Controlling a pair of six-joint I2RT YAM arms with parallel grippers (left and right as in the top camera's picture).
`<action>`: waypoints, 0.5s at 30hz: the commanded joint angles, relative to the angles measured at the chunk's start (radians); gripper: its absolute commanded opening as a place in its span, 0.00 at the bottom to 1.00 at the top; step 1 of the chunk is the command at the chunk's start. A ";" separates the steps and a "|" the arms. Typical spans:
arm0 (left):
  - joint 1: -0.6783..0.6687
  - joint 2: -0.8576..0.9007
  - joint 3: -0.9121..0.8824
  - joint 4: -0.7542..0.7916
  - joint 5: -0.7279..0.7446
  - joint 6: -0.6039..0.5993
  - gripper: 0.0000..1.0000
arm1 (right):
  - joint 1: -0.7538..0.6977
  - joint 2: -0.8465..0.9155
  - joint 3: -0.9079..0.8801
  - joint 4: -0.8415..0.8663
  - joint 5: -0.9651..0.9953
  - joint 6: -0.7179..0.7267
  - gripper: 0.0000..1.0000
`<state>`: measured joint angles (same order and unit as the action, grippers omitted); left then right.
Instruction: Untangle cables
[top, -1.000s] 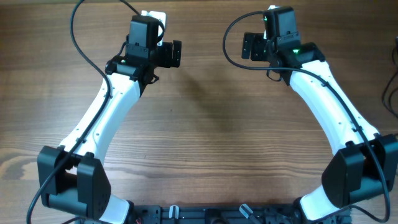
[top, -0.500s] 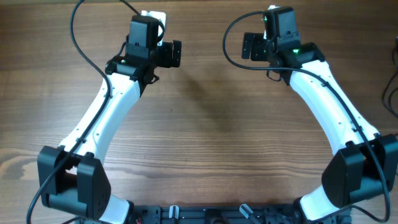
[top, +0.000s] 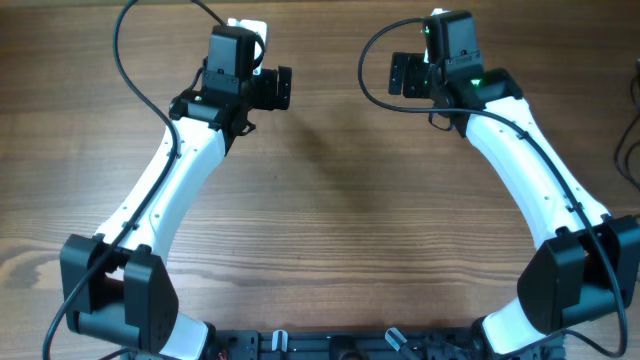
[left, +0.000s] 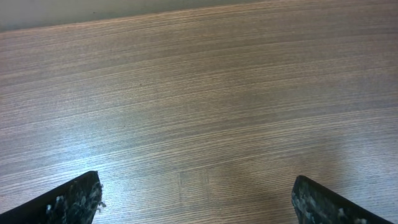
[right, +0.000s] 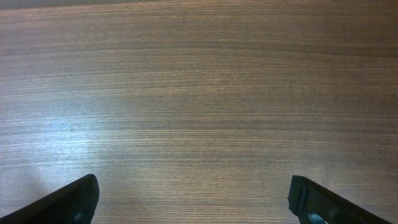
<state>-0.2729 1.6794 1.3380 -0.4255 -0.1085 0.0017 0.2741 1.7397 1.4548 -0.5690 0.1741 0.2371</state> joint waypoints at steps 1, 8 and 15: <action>0.003 -0.003 0.001 -0.001 -0.016 -0.010 1.00 | 0.003 -0.009 -0.007 0.000 0.006 -0.013 1.00; 0.003 -0.030 0.001 -0.002 -0.013 -0.010 1.00 | 0.003 -0.009 -0.007 0.000 0.006 -0.013 1.00; 0.003 -0.066 0.001 -0.010 -0.012 -0.010 1.00 | 0.003 -0.009 -0.007 0.000 0.006 -0.013 1.00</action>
<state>-0.2729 1.6611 1.3380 -0.4332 -0.1081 0.0021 0.2741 1.7397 1.4548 -0.5686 0.1741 0.2371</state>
